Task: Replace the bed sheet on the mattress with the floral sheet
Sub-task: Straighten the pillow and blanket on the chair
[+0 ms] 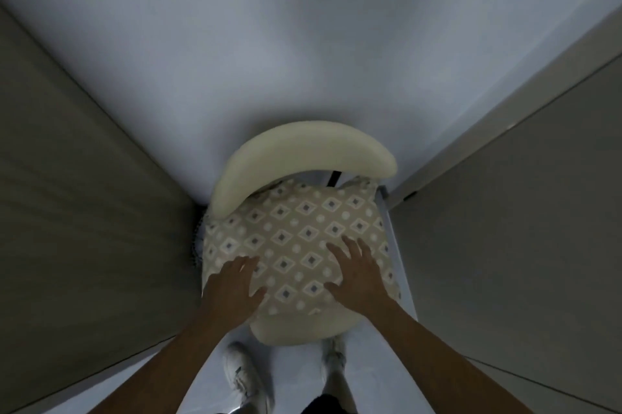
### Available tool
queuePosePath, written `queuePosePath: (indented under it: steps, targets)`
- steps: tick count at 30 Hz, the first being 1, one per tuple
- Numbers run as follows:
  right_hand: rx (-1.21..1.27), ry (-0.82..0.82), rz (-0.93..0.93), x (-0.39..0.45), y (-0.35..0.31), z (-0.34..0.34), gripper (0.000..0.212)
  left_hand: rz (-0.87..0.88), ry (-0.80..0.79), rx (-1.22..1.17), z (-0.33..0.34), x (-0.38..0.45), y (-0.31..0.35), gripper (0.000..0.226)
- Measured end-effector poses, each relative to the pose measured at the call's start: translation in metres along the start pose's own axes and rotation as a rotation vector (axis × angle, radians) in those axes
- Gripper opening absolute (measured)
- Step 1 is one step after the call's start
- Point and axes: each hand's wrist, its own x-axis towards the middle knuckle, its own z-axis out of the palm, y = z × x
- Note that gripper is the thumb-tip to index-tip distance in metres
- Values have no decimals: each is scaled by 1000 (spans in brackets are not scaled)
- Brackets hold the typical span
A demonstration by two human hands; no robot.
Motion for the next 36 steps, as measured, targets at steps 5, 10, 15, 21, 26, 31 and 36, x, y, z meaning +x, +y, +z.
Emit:
queuePosePath:
  steps: [5,10,15,21,26,31,36]
  targets:
    - [-129,-129,106,91,72,57,137,-100,-136,131,72,89,-26,122]
    - [-245,-31,-5,115,120,110,120,-124,-42,189,138,128,-41,120]
    - [-76,98,-180,114,120,111,73,-153,26,229,150,118,-16,77]
    - [-1,141,-263,62,97,41,49,-85,233,-3,77,53,22,56]
    - [102,98,-358,-13,69,-41,40,-98,347,-42,2,-53,59,48]
    - [43,-56,-546,-68,19,-102,46,-256,353,-13,-55,-193,98,39]
    - [-50,-141,-807,-115,-64,-128,43,-440,450,-38,-78,-322,93,31]
